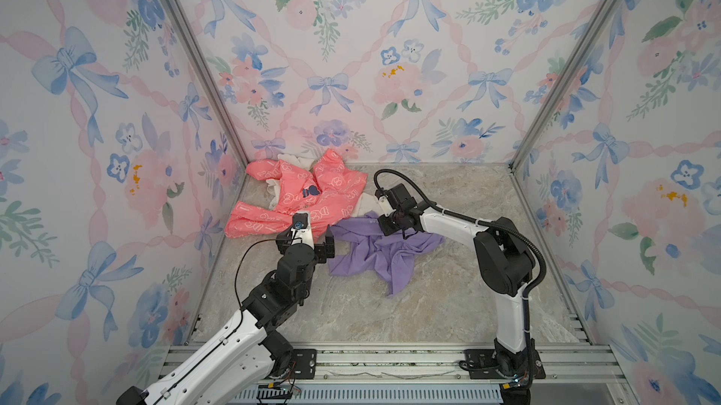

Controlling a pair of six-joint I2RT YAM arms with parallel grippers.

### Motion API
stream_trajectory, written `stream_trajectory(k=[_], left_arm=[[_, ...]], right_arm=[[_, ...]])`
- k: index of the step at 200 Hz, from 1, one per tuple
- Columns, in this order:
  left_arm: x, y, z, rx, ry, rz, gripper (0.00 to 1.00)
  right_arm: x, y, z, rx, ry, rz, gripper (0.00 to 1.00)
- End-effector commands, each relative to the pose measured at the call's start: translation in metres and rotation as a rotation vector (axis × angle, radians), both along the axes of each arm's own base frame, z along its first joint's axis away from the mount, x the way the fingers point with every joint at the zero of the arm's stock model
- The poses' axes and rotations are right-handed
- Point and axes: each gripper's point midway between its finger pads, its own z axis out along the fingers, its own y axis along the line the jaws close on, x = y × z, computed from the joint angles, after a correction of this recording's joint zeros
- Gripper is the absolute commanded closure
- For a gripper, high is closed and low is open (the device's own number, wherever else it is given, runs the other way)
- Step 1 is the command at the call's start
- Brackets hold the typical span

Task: Pick out a specific cloth from the pile
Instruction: 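Grasp the lavender shirt with the right gripper while the left gripper withdraws, then carry the lavender shirt with the right gripper to the far corner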

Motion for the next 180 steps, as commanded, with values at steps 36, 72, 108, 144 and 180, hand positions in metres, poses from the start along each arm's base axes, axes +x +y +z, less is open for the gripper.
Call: stream_trajectory(k=[36, 72, 108, 144, 180], left_arm=[[-0.003, 0.013, 0.003, 0.009, -0.021, 0.045, 0.02], [-0.004, 0.017, 0.004, 0.003, -0.027, 0.056, 0.02], [-0.004, 0.019, 0.004, -0.002, -0.029, 0.063, 0.02], [-0.005, 0.022, 0.005, -0.008, -0.033, 0.072, 0.02], [-0.005, 0.023, 0.006, -0.015, -0.036, 0.078, 0.02]], right_arm=[[0.021, -0.006, 0.063, 0.148, -0.116, -0.051, 1.0], [0.025, -0.017, 0.124, 0.309, -0.215, -0.068, 1.0], [0.026, -0.032, 0.186, 0.495, -0.282, -0.079, 1.0], [0.021, -0.045, 0.252, 0.685, -0.366, -0.059, 1.0], [0.018, -0.062, 0.306, 0.815, -0.46, -0.047, 1.0]])
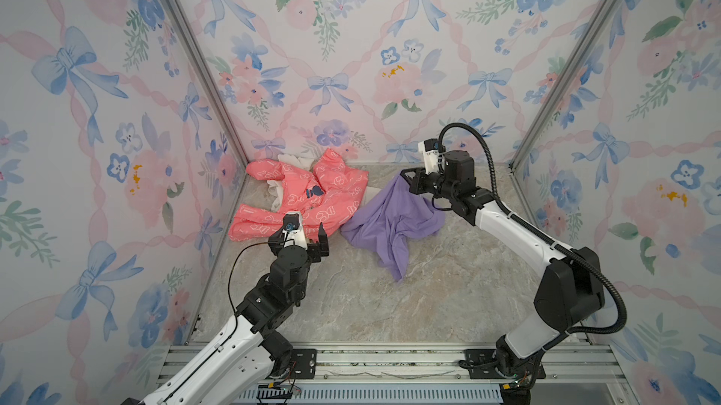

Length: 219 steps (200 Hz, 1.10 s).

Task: Pick out a specific cloth from the pile
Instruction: 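Carry the lavender shirt with the right gripper to the far corner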

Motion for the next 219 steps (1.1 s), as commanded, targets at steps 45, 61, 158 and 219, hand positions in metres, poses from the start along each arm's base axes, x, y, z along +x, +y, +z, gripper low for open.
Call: stream_trajectory(k=[45, 61, 158, 219], left_arm=[[-0.001, 0.008, -0.001, -0.001, -0.005, 0.028, 0.02], [-0.002, 0.008, -0.001, -0.001, -0.005, 0.029, 0.02], [-0.002, 0.009, 0.0, -0.012, -0.012, 0.023, 0.02], [-0.003, 0.011, 0.001, -0.017, -0.018, 0.026, 0.02]], right_arm=[[-0.003, -0.05, 0.124, 0.229, -0.248, -0.026, 1.0], [0.0, -0.067, 0.143, 0.222, -0.292, -0.049, 1.0], [0.092, -0.177, 0.218, 0.169, -0.401, -0.265, 0.99], [0.161, -0.217, 0.133, 0.009, -0.228, -0.344, 0.97]])
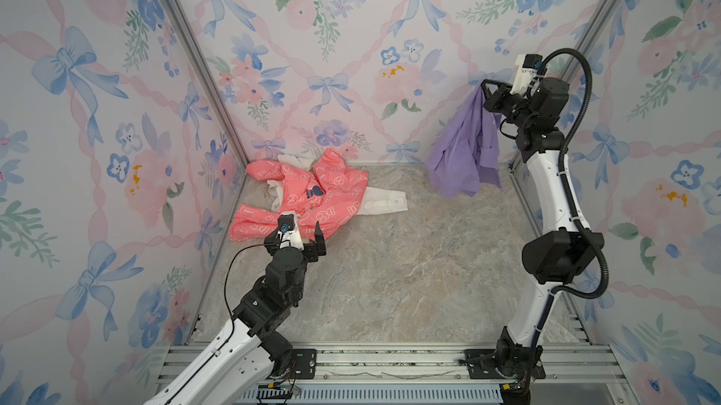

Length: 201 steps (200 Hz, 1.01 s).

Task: Pick out a specific cloth from the pile
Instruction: 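Carry the lavender shirt with the right gripper to the far corner, then lower the lavender shirt onto the floor and open the right gripper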

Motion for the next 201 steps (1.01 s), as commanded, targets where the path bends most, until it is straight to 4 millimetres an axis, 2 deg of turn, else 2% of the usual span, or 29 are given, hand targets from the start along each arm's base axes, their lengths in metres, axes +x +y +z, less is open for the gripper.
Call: stream_trajectory(k=[1, 29, 58, 89, 113, 133, 159, 186, 194, 201], left_arm=[[-0.001, 0.003, -0.005, 0.0, 0.006, 0.008, 0.02], [-0.001, 0.003, -0.005, 0.0, 0.005, 0.009, 0.02], [-0.001, 0.004, -0.006, -0.001, 0.006, 0.01, 0.02], [0.0, 0.003, -0.006, -0.004, 0.007, 0.006, 0.02], [0.0, 0.003, -0.007, -0.003, 0.009, 0.008, 0.02], [0.0, 0.004, -0.007, -0.005, 0.009, 0.012, 0.02], [0.0, 0.005, -0.007, -0.009, 0.008, 0.018, 0.02], [-0.001, 0.01, -0.007, -0.025, 0.003, 0.053, 0.02], [-0.001, 0.014, -0.007, -0.029, 0.002, 0.079, 0.02], [0.0, 0.017, -0.006, -0.036, 0.0, 0.102, 0.02]], right_arm=[[0.017, -0.013, -0.046, -0.055, 0.114, -0.022, 0.97], [0.033, -0.031, -0.113, -0.09, 0.271, -0.085, 0.97], [0.028, -0.061, -0.181, -0.171, 0.429, -0.243, 0.97], [0.002, -0.101, -0.246, -0.215, 0.568, -0.399, 0.96], [-0.027, -0.14, -0.291, -0.251, 0.688, -0.539, 0.95], [-0.052, -0.163, -0.33, -0.277, 0.812, -0.604, 0.93], [-0.078, -0.175, -0.376, -0.316, 0.971, -0.624, 0.89], [-0.098, -0.173, -0.412, -0.295, 1.078, -0.599, 0.81], [-0.102, -0.172, -0.419, -0.276, 1.09, -0.598, 0.76], [-0.105, -0.171, -0.422, -0.258, 1.096, -0.593, 0.67]])
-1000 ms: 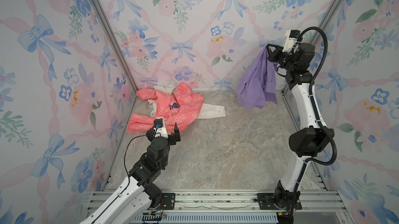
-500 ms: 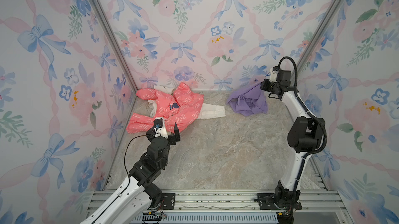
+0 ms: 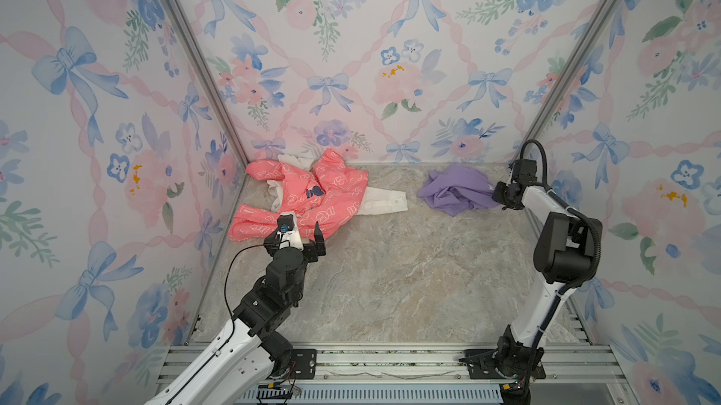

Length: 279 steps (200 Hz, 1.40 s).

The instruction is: Pick out a specific cloth from the pile

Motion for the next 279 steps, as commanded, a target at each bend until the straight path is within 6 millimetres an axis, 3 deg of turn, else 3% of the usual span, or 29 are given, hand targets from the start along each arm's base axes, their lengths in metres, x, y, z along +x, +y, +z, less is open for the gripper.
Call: stream_trajectory(k=[1, 35, 67, 97, 105, 135, 171, 203, 236, 279], left_arm=[[-0.001, 0.014, -0.004, -0.027, -0.003, 0.085, 0.02], [0.006, 0.017, -0.003, -0.083, -0.003, 0.144, 0.02], [0.018, 0.021, -0.016, -0.111, 0.013, 0.242, 0.02], [0.027, 0.029, -0.028, -0.098, -0.002, 0.335, 0.02], [0.03, 0.03, -0.031, -0.095, -0.006, 0.35, 0.02], [0.037, 0.036, -0.043, -0.076, -0.022, 0.364, 0.02], [0.045, 0.058, -0.061, -0.077, -0.058, 0.377, 0.02], [0.049, 0.069, -0.077, -0.005, -0.086, 0.338, 0.02], [0.046, 0.072, -0.086, 0.038, -0.141, 0.3, 0.02], [0.041, 0.077, -0.105, 0.11, -0.149, 0.264, 0.02]], right_arm=[[-0.025, 0.003, -0.031, 0.043, 0.096, -0.023, 0.66], [-0.031, 0.018, -0.029, 0.132, 0.08, -0.003, 0.37], [-0.039, 0.035, 0.011, 0.203, -0.039, 0.019, 0.2], [-0.056, 0.045, 0.06, 0.198, -0.165, 0.038, 0.11], [-0.063, 0.047, 0.081, 0.184, -0.213, 0.049, 0.08], [-0.084, 0.059, 0.122, 0.162, -0.323, 0.098, 0.0], [-0.103, 0.093, 0.164, 0.144, -0.498, 0.252, 0.03], [-0.126, 0.117, 0.161, 0.014, -0.591, 0.343, 0.03], [-0.14, 0.119, 0.122, -0.052, -0.587, 0.356, 0.03], [-0.137, 0.111, 0.073, -0.149, -0.633, 0.326, 0.03]])
